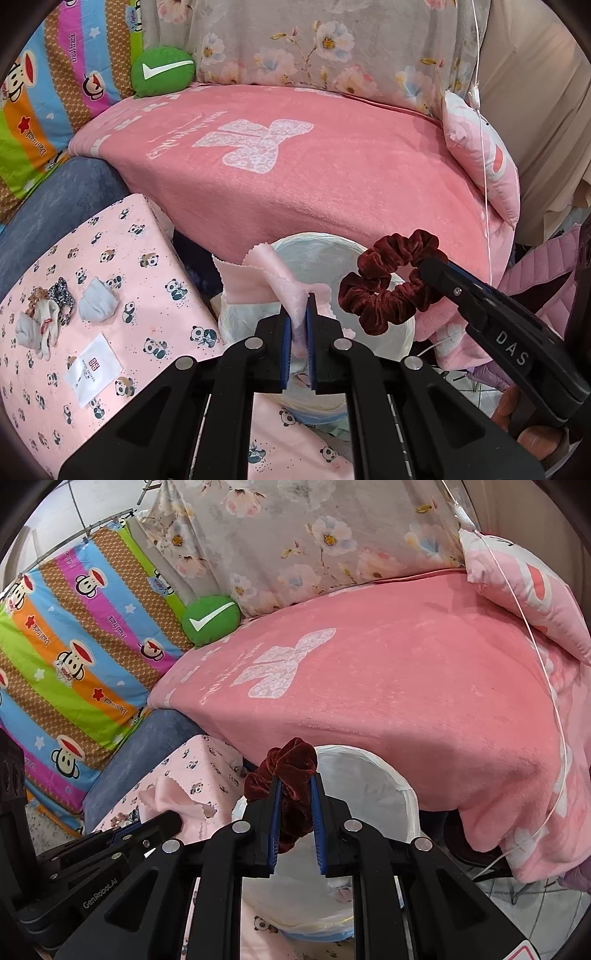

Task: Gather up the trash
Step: 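Carry both items over the white basket and open both tools to drop them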

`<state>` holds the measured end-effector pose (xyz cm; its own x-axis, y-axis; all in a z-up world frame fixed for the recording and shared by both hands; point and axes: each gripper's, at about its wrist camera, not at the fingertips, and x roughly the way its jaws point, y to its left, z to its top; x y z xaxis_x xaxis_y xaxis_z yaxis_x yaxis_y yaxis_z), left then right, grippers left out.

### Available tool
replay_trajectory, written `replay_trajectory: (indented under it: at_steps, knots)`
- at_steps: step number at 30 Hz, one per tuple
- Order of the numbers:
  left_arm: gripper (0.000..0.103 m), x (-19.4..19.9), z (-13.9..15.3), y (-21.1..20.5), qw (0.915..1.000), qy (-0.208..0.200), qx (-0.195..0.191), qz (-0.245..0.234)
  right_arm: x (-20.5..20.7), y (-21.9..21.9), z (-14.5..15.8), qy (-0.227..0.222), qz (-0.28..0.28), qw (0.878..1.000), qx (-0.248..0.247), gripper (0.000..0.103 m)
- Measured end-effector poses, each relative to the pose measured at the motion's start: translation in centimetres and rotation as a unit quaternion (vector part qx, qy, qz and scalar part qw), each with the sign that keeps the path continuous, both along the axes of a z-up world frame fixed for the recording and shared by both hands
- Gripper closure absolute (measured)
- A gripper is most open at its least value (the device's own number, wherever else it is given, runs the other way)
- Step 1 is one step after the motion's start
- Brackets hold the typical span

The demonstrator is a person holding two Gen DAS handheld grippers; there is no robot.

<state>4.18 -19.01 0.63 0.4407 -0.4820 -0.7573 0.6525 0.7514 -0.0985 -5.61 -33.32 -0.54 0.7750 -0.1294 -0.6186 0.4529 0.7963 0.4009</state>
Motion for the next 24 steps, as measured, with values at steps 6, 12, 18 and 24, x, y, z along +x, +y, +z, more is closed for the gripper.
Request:
replay_trajectory:
  at_steps: [6,12,18,24]
  knots:
    - [0.062,0.7,-0.6,0.2,0.9998,0.007,0.0,0.018,0.5,0.0,-0.5,0.008,0.004,1.0,-0.006,0.086]
    - [0.04,0.9,-0.3,1.1,0.9992,-0.015,-0.003,0.036,1.1,0.5,-0.6,0.007,0.01,1.0,-0.007,0.085]
    - [0.039,1.3,-0.1,2.3,0.9985,-0.018,-0.004,0.051,1.6,1.7,-0.1,0.005,0.018,1.0,-0.016,0.082]
    - [0.039,1.4,-0.2,3.6,0.9979,-0.015,-0.005,0.063,2.0,2.9,0.2,0.011,0.029,0.999,-0.028,0.082]
